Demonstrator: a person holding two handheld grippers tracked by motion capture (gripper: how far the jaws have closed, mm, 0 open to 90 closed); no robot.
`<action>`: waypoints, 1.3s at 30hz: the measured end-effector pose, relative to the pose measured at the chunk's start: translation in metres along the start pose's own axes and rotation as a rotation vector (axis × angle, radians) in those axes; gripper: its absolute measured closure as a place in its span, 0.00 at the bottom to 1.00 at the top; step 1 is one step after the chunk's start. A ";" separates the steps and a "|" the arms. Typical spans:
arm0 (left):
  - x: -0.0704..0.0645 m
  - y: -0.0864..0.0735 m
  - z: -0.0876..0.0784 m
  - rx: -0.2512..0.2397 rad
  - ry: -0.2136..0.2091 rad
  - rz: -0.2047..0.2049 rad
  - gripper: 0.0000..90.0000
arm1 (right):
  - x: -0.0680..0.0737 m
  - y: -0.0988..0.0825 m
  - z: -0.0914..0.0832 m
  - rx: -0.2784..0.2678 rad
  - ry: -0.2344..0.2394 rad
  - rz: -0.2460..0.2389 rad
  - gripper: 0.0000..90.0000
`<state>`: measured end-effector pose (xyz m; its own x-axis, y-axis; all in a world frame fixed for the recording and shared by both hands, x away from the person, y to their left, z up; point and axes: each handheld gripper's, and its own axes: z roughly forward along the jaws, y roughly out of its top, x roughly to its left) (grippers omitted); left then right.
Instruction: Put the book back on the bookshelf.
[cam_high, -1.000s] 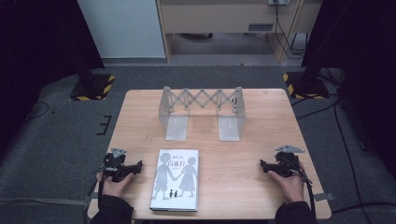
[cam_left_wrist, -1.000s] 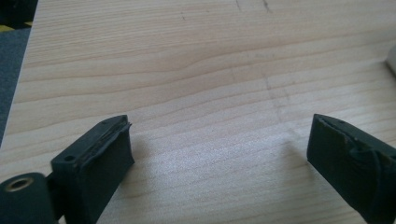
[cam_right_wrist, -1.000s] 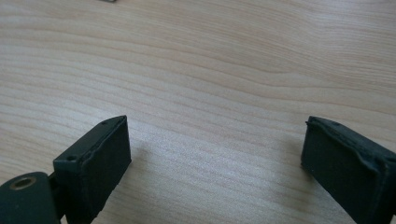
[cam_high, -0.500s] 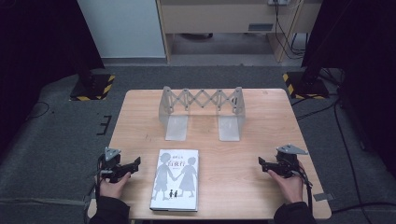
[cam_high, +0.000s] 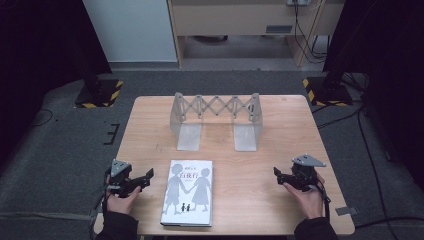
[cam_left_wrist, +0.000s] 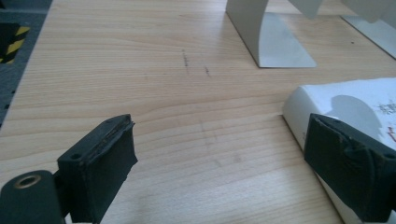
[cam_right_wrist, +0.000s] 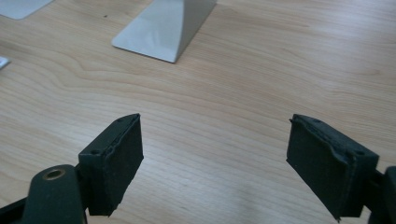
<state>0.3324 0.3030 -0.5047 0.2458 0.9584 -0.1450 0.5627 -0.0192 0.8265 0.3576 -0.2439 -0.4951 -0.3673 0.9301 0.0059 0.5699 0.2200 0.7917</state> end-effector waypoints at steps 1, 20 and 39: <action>0.000 0.000 0.000 0.000 0.000 0.000 0.08 | 0.001 0.001 0.000 0.004 0.007 0.001 0.21; -0.019 -0.002 -0.005 -0.004 -0.073 0.052 0.16 | 0.051 0.024 0.001 -0.008 0.221 -0.015 0.29; -0.032 -0.009 -0.007 0.035 -0.121 0.074 0.26 | 0.092 0.029 0.016 -0.146 0.330 0.008 0.38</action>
<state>0.3134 0.2747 -0.5038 0.3794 0.9128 -0.1509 0.5665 -0.1002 0.8179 0.3517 -0.1470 -0.4813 -0.5945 0.7813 0.1901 0.4715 0.1473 0.8695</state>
